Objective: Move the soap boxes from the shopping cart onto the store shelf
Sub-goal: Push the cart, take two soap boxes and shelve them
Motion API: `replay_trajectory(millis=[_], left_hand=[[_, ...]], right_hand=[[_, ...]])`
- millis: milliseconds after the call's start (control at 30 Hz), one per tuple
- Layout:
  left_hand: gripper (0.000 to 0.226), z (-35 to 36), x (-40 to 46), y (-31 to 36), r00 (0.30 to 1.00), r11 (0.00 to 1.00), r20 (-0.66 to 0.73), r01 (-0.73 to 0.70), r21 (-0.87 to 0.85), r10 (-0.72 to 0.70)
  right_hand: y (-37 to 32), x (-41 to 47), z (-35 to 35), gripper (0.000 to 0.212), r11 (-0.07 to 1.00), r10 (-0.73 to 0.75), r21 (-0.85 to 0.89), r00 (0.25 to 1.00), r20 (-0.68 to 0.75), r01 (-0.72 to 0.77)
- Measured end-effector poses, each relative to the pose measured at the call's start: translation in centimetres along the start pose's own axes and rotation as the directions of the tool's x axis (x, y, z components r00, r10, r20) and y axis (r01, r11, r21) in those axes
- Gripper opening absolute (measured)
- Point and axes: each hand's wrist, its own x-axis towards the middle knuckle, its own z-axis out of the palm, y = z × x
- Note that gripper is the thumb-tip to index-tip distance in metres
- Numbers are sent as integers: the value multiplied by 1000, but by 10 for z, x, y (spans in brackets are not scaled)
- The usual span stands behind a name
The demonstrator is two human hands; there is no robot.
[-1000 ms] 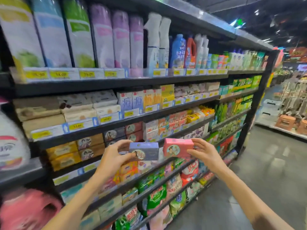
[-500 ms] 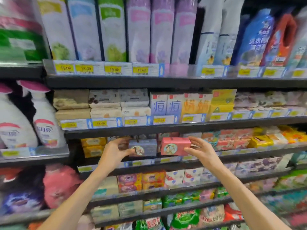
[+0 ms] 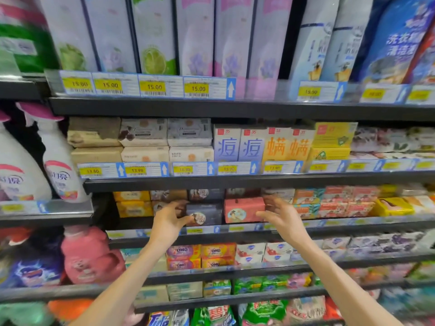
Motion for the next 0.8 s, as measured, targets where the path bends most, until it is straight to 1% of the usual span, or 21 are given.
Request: replay_trajectory(millis=[167, 267, 333, 400, 500, 633, 733, 800], left_hand=[[45, 8, 0, 4, 999, 995, -34, 9, 101, -5], [45, 11, -2, 9, 998, 987, -64, 17, 157, -7], [40, 12, -3, 10, 997, 984, -72, 27, 173, -15], [40, 11, -3, 11, 997, 983, -66, 57, 172, -46], [38, 11, -2, 10, 998, 986, -66, 30, 165, -19], [42, 13, -2, 8, 998, 989, -67, 4, 146, 6], [40, 13, -2, 7, 998, 990, -68, -6, 138, 15], [40, 13, -2, 6, 997, 991, -72, -15, 131, 24]], right_hand=[[3, -7, 6, 42, 1000, 2, -16, 1000, -7, -2], [4, -9, 9, 42, 997, -13, -73, 1000, -27, 11], [4, -11, 11, 41, 994, -25, -104, 999, -40, 21], [5, -12, 13, 41, 991, -40, -132, 998, -54, 33], [4, -13, 16, 37, 982, -68, -184, 994, -81, 52], [8, -11, 18, 34, 969, -67, -243, 992, -102, 41], [11, -11, 21, 19, 951, -83, -308, 983, -165, 29], [13, -11, 25, 19, 942, -89, -336, 976, -199, 18]])
